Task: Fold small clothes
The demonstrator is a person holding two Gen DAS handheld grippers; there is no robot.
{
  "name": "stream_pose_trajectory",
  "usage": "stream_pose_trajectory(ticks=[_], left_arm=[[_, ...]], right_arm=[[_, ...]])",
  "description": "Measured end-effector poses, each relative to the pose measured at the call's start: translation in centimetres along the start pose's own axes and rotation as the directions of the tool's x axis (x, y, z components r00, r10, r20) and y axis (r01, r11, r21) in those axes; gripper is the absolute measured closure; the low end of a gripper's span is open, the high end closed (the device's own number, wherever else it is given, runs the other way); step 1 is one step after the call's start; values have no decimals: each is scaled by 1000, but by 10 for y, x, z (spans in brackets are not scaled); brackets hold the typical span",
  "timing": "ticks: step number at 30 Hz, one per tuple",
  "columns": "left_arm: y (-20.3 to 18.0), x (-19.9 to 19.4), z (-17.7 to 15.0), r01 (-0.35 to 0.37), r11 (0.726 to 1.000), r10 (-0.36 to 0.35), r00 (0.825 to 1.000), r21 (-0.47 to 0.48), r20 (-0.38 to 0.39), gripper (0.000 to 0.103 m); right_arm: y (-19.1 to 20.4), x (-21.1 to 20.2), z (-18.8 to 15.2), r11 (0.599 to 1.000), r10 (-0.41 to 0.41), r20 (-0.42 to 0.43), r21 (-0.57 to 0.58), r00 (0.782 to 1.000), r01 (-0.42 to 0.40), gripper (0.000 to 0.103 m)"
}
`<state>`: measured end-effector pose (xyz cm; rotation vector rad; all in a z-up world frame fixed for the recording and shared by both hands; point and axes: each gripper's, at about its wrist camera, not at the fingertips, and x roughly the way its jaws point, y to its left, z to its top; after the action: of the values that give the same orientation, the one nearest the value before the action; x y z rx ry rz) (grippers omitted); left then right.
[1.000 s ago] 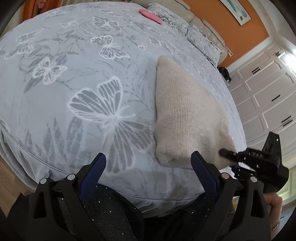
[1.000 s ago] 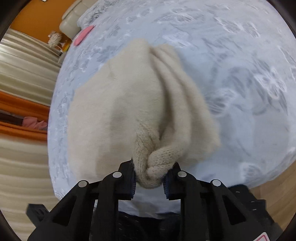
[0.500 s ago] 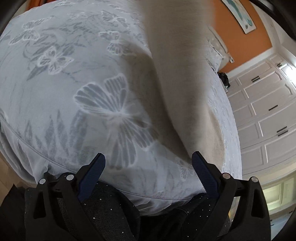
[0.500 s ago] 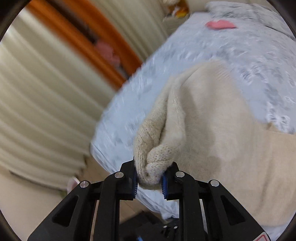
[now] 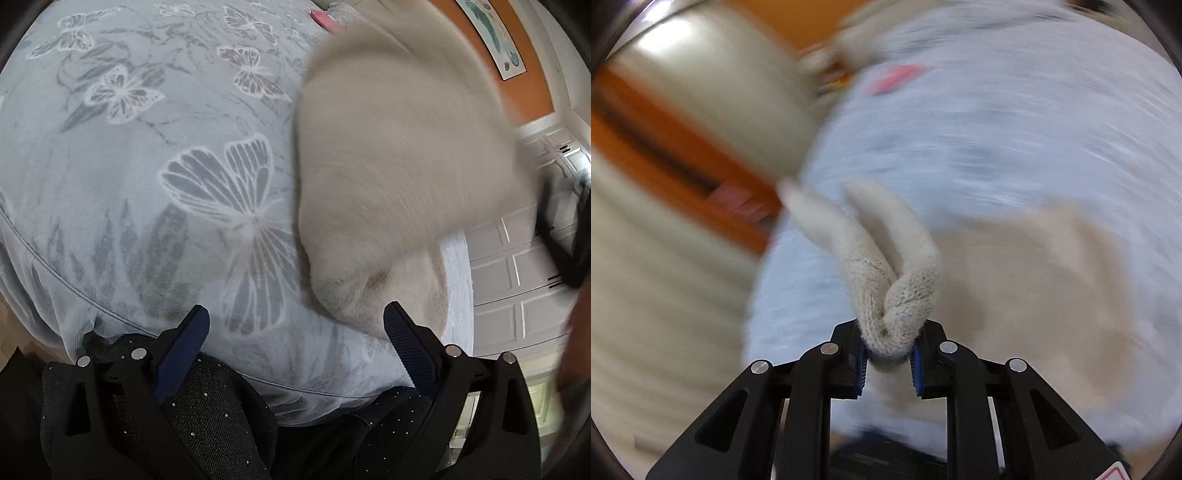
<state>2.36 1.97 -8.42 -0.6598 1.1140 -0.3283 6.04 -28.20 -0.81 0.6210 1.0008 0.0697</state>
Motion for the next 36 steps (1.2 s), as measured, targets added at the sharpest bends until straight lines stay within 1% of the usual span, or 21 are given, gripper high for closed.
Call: stream_pose_trajectory(ticks=[1,2,3,4,5,6,7,11,14,15,18,20,22,23,24,25,27,30,32,34,36], left_arm=[[-1,2,0,-1,1000,1,1000,2,-3,10],[-3,3,-1,1,1000,-1,1000,6,-7,10],[-4,5,0,2,1000,-2,1000,10,-10,10],[-6,6,0,1,1000,-1,1000,15,-13,10],[-9,8,0,-6,1000,7,1000,23,-18,10],[-11,8,0,-16,999,17,1000,30,-17,10],[-15,7,0,-30,999,31,999,42,-12,10],[-32,-10,6,-79,990,73,996,114,57,10],[-52,-17,14,-47,992,36,995,113,93,10],[-66,-17,19,-37,991,23,994,128,110,10],[-104,-10,25,-31,978,0,989,205,147,10],[-126,-1,26,-46,962,-1,986,270,169,10],[-136,18,29,-107,946,55,983,307,174,10],[-137,34,30,-155,934,108,981,320,161,10],[-134,55,29,-219,919,187,974,328,126,11],[-129,70,27,-257,910,238,966,326,96,11],[-112,95,22,-297,904,305,952,308,22,9],[-102,93,19,-280,923,283,959,264,26,9],[-103,92,19,-297,912,299,953,282,35,8],[-107,93,18,-317,893,319,947,318,48,8],[-110,93,17,-330,881,331,942,340,57,8]], right_arm=[[-32,8,-12,998,-55,-30,39,998,56,84],[-69,24,-30,989,-124,-94,67,988,131,83],[-82,31,-38,985,-144,-123,80,982,154,82],[-94,34,-45,985,-125,-129,105,984,139,79],[-99,28,-48,988,-64,-85,136,994,75,77],[-97,23,-48,988,-41,-57,144,998,49,73],[-94,20,-46,990,-35,-44,135,998,41,69],[-83,12,-33,997,-42,-26,59,999,43,68],[-91,19,-30,996,7,-56,87,998,-2,66],[-95,19,-28,995,31,-69,95,997,-24,79],[-91,-6,-26,988,124,21,88,992,-125,81],[-91,-17,-23,988,131,58,71,990,-135,81],[-104,-12,-24,993,87,44,74,995,-90,81],[-111,-4,-26,996,45,19,77,999,-47,81],[-120,13,-31,997,-27,-39,69,999,30,81],[-125,24,-34,997,-46,-82,65,996,51,76],[-123,15,-33,996,-32,-59,79,998,36,72],[-110,-13,-27,993,-89,33,76,995,86,62],[-96,-30,-20,992,-115,109,55,987,110,62],[-82,-41,-8,997,-73,154,26,985,70,62],[-69,-38,5,999,-30,164,-24,986,34,62]])
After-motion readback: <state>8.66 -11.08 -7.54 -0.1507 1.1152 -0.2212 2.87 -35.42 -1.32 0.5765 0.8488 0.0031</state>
